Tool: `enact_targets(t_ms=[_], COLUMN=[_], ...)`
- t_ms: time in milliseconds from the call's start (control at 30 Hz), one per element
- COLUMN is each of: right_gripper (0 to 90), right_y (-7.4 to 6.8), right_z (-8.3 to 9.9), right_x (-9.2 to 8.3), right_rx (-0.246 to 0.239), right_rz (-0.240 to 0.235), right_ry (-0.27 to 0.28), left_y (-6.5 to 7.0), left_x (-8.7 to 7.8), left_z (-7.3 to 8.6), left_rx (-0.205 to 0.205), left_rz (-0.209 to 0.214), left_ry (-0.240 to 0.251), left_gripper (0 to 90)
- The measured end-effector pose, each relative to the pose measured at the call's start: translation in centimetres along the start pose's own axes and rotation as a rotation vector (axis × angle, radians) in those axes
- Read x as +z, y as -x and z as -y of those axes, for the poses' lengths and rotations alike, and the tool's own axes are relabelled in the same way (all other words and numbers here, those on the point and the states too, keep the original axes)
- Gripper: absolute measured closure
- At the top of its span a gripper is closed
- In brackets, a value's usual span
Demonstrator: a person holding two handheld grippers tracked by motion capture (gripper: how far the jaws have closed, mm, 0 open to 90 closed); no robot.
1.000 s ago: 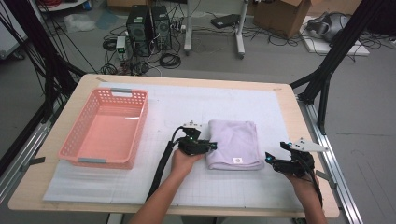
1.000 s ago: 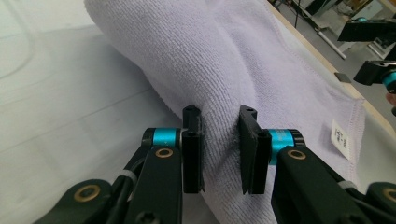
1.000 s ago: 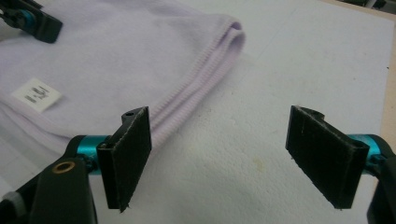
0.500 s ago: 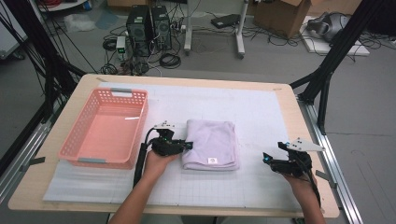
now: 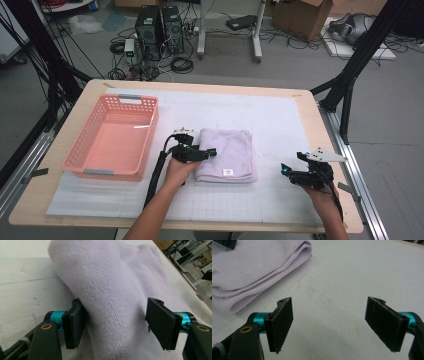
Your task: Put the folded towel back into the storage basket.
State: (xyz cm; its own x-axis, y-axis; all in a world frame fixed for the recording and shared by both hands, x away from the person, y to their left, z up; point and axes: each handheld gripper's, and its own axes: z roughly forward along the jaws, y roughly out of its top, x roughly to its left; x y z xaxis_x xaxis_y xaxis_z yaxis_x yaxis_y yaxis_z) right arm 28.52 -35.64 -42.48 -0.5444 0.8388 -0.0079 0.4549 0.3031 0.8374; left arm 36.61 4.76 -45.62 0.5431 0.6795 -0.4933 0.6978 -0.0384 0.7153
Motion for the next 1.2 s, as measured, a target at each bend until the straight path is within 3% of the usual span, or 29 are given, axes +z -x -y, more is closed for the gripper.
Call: enact_targets(t_ms=[233,333,600,667,700,733,867,1200], right_gripper=[21.9,21.9,21.9,21.9,21.9,21.9,21.9,21.9], right_y=[-0.2,-0.2,-0.1,-0.1,-0.1,-0.2,-0.2,-0.3], right_z=[-0.2,-0.2,-0.1,-0.1,-0.1,-0.1,-0.1,-0.2], right_x=[0.3,0.3,0.2,0.2,0.2,0.1,0.2,0.3], right_rx=[-0.007,-0.008,-0.003,-0.005,-0.005,-0.001,-0.007,-0.009], right_rz=[-0.008,-0.009,-0.009,-0.01,-0.01,-0.011,-0.013,-0.015], right_ry=[-0.001,-0.001,0.002,0.002,0.002,-0.001,0.001,-0.001], left_y=[0.6,0.7,1.1,1.5,1.5,1.8,2.2,3.1], left_x=[0.2,0.1,-1.0,-1.6,-1.6,-2.1,-3.0,-4.5], left_z=[0.2,0.1,-0.2,-0.4,-0.4,-0.5,-0.7,-1.0], left_rx=[0.066,0.09,0.143,0.188,0.188,0.23,0.291,0.394], left_rz=[-0.013,-0.01,0.034,0.04,0.04,0.042,0.053,0.093], left_ry=[-0.014,-0.001,0.051,0.084,0.084,0.103,0.139,0.2], left_gripper=[60.6,67.1,68.5,68.5,68.6,68.5,68.6,68.9])
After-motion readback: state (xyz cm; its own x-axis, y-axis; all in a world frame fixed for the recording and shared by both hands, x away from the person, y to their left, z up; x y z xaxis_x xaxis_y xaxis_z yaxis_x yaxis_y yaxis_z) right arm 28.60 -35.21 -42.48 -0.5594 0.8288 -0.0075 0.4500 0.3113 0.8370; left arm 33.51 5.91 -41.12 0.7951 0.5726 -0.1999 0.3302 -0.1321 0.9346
